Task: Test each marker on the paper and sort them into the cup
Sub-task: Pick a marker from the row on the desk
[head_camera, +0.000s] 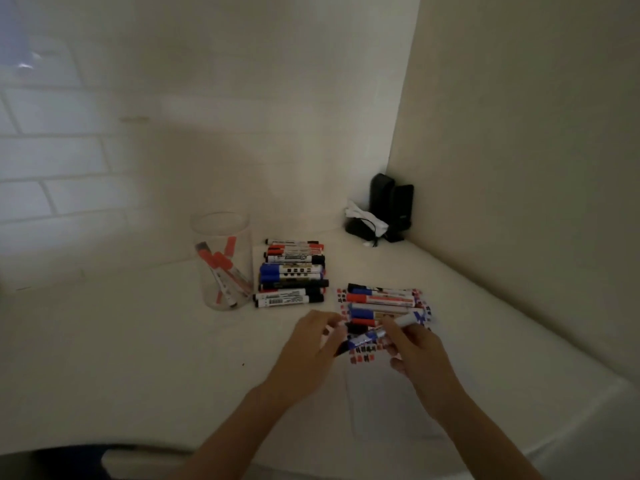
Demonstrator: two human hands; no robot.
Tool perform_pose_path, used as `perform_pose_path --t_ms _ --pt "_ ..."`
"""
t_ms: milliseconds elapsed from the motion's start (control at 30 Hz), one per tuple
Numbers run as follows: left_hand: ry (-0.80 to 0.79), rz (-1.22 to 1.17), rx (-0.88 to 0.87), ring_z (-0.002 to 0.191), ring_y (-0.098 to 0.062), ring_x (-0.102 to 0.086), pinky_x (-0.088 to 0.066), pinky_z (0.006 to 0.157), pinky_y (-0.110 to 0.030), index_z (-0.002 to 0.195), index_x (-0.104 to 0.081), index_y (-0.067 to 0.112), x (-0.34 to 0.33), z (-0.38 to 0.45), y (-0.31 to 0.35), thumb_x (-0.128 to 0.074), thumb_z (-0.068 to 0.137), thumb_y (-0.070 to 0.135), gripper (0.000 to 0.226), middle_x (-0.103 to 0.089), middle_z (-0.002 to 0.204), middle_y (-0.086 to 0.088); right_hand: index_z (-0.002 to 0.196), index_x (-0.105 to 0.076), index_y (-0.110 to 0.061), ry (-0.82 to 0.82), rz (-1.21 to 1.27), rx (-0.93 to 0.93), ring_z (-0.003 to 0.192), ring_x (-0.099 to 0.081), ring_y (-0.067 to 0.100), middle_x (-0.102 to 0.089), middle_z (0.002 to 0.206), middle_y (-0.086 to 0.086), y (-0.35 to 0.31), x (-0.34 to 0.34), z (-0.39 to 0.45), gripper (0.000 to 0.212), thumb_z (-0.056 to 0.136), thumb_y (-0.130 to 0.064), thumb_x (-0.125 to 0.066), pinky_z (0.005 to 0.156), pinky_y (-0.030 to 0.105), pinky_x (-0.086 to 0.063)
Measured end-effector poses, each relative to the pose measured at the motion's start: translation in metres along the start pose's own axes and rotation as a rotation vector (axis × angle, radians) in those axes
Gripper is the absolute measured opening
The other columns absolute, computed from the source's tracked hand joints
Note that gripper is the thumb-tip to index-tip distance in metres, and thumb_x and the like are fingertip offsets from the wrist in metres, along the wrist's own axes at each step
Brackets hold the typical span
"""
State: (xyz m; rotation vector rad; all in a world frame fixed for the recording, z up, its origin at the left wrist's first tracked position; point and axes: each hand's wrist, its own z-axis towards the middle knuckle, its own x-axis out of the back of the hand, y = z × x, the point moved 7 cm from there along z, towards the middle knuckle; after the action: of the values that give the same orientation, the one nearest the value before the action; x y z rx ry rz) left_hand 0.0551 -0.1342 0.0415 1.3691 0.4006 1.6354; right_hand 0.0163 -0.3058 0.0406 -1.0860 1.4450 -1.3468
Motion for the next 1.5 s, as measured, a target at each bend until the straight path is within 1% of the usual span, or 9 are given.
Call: perform_pose_path --t_ms 200,333,600,733,867,967,1067,1167,1500 --pt "-0.126 0.08 -0.115 0.091 -0.001 -0.05 -0.035 0.077 -0.001 0.131 -0.048 0.022 -0.033 -0.001 0.019 -0.034 0.103 0.031 0.033 -0.059 0.119 0.002 0.092 -0.066 -0.009 0.044 -0.018 0.035 0.063 -0.055 0.013 -0.063 0.072 0.006 -0.002 -0.005 -0.002 0.026 0.091 -0.035 -0.06 0.058 0.028 -0.045" --pt "-0.169 0.095 -0.208 0.102 -0.007 -0.057 -0.034 0.083 0.0 0.135 -0.048 0.021 -0.039 -0.003 0.024 -0.038 0.102 0.031 0.035 -0.059 0.126 0.002 0.085 -0.068 -0.007 0.041 -0.109 0.078 0.051 -0.052 0.015 -0.06 0.059 0.006 0.005 -0.011 -0.003 0.034 0.084 -0.041 -0.062 0.049 0.025 -0.044" --pt "-0.206 0.047 -0.271 0.06 0.001 -0.053 -0.039 0.059 -0.007 0.13 -0.047 0.035 -0.024 -0.002 0.024 -0.046 0.098 0.036 0.032 -0.06 0.077 0.01 0.089 -0.063 0.0 -0.086 -0.057 0.131 0.052 -0.048 0.015 -0.056 0.06 0.007 0.001 -0.012 -0.003 0.031 0.086 -0.031 -0.059 0.047 0.023 -0.041" --pt "-0.261 0.134 -0.046 0.07 -0.002 -0.043 -0.035 0.064 -0.016 0.128 -0.039 0.045 -0.021 0.008 -0.01 -0.049 0.089 0.06 0.044 -0.047 0.085 0.013 0.092 -0.069 -0.007 0.025 0.014 0.063 0.062 -0.06 0.014 -0.068 0.07 0.005 0.003 0.022 0.005 0.023 0.093 -0.025 -0.054 0.056 0.025 -0.048" --pt "-0.253 0.451 -0.097 0.089 -0.007 -0.037 -0.034 0.078 -0.024 0.128 -0.042 0.044 -0.021 0.015 -0.031 -0.045 0.082 0.072 0.054 -0.039 0.097 0.01 0.101 -0.067 -0.016 0.032 -0.079 0.027 0.076 -0.071 0.017 -0.075 0.086 0.006 0.006 0.041 0.016 0.022 0.094 -0.03 -0.053 0.057 0.025 -0.053" --pt "-0.218 0.527 -0.115 0.089 -0.008 -0.036 -0.032 0.082 -0.027 0.125 -0.047 0.044 -0.027 0.02 -0.038 -0.035 0.076 0.08 0.062 -0.038 0.097 0.009 0.099 -0.066 -0.016 0.058 -0.206 0.04 0.069 -0.069 0.014 -0.074 0.079 0.004 0.008 0.039 0.027 0.017 0.087 -0.028 -0.064 0.053 0.025 -0.052" --pt "-0.186 0.54 -0.134 0.088 -0.008 -0.036 -0.033 0.083 -0.028 0.122 -0.049 0.044 -0.03 0.018 -0.043 -0.033 0.073 0.084 0.065 -0.038 0.096 0.01 0.082 -0.067 -0.019 0.136 -0.379 0.075 0.054 -0.061 0.007 -0.068 0.066 0.001 0.017 0.037 0.032 0.01 0.084 -0.028 -0.069 0.051 0.02 -0.05" --pt "-0.167 0.539 -0.122 0.086 -0.007 -0.035 -0.033 0.082 -0.027 0.121 -0.05 0.046 -0.028 0.017 -0.046 -0.04 0.073 0.083 0.062 -0.037 0.094 0.011 0.076 -0.063 -0.029 0.258 -0.46 0.147 0.061 -0.06 -0.004 -0.066 0.07 -0.013 0.028 0.044 0.027 0.011 0.085 -0.028 -0.069 0.058 0.009 -0.044" --pt "-0.132 0.5 -0.115 0.085 -0.007 -0.04 -0.032 0.078 -0.027 0.116 -0.054 0.045 -0.026 0.018 -0.049 -0.039 0.07 0.084 0.062 -0.041 0.091 0.011 0.071 -0.058 -0.031 0.195 -0.609 0.2 0.064 -0.06 -0.013 -0.064 0.066 -0.016 0.03 0.037 0.028 0.018 0.086 -0.034 -0.065 0.055 0.0 -0.041"
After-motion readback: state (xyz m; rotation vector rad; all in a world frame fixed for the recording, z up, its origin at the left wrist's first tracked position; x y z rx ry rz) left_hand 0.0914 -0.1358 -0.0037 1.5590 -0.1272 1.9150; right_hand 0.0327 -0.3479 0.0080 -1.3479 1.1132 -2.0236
